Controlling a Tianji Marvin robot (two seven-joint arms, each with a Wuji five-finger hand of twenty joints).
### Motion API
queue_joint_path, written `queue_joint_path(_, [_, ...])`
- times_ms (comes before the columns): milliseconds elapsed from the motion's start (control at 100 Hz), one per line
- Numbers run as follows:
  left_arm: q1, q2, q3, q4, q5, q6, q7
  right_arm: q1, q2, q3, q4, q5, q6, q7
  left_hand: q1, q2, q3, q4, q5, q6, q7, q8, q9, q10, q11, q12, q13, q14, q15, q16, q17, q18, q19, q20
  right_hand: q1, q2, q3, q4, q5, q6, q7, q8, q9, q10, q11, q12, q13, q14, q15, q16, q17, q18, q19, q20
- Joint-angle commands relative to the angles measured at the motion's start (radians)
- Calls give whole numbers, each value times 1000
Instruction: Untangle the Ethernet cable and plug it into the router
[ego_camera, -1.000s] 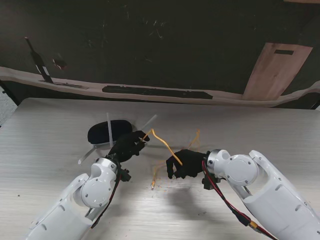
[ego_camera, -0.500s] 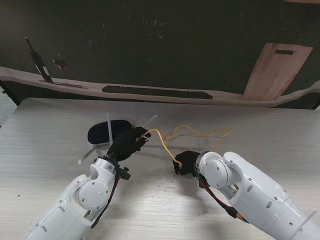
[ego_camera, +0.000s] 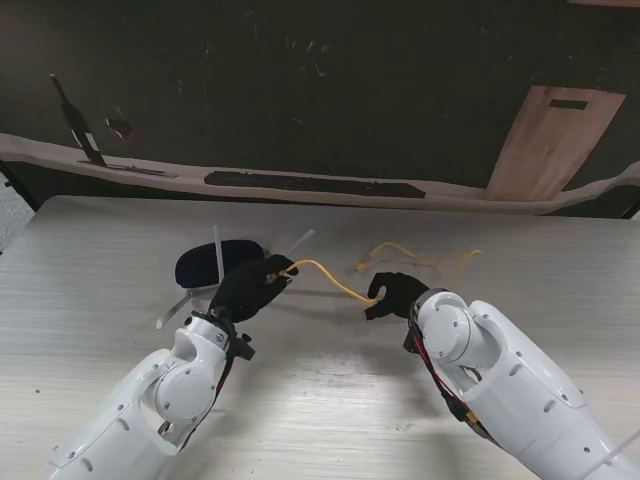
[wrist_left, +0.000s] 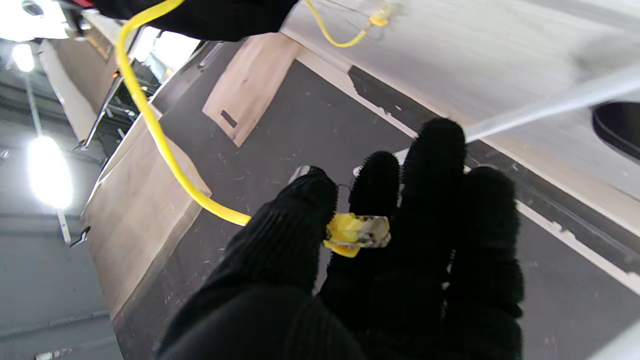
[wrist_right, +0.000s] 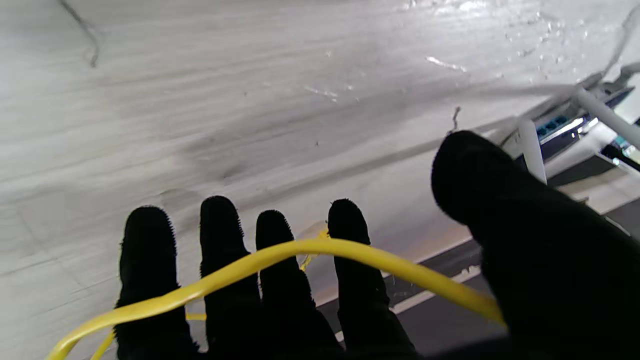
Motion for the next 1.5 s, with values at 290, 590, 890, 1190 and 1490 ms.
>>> queue_joint_path(290, [-12, 4, 20, 35, 126, 89, 75, -116, 0, 164, -107, -34, -220, -63, 83, 37, 51, -14, 39, -94, 29, 17, -19, -27, -38, 24, 25, -22, 1, 10, 11, -42, 36, -17, -121, -155, 56, -50, -5, 16, -30, -5, -2, -23, -22, -17, -45, -49, -19, -2, -23, -15, -198, 98])
queue_joint_path(590, [-19, 1, 25, 54, 157, 92, 129, -184, 7, 264, -175, -20, -332, -49, 45, 20, 128, -21, 79, -140, 27, 22, -20, -22, -78, 32, 33, -27, -4, 6, 21, -43, 40, -34, -128, -142, 46, -53, 0, -18, -53, -12, 47, -32, -33, -17, 40, -26, 33, 21, 66, 20, -347, 276])
queue_joint_path(890, [-26, -1, 26, 73, 171, 68, 163, -218, 7, 313, -170, -34, -467, -87, 36, 19, 152, -26, 83, -143, 26, 24, -29, -23, -90, 31, 32, -32, -8, 4, 22, -47, 39, -37, -238, -226, 118, -74, -229, -105, -36, -26, -68, -79, -69, -31, -111, -61, -89, -28, -45, -48, -461, 299])
queue_joint_path(1190, [-37, 7, 36, 83, 210, 59, 169, -212, -23, 273, -174, 105, -519, -176, 26, 18, 170, -30, 91, -158, 31, 29, -32, -29, -95, 31, 28, -33, -10, 4, 22, -48, 38, -40, -152, -149, 73, -60, -183, -35, -5, -28, -36, -46, -19, -15, -109, -82, -87, -35, -49, -125, -539, 255])
queue_joint_path(1490, [-46, 8, 47, 96, 229, 62, 186, -204, -75, 142, -272, 418, -322, -232, 20, 13, 181, -35, 89, -151, 31, 28, -32, -30, -96, 32, 28, -30, -10, 5, 21, -49, 37, -42, -19, -134, 54, -24, -233, 24, 17, -18, -93, 5, 16, -2, -99, -30, -39, -10, 35, -66, -518, 207])
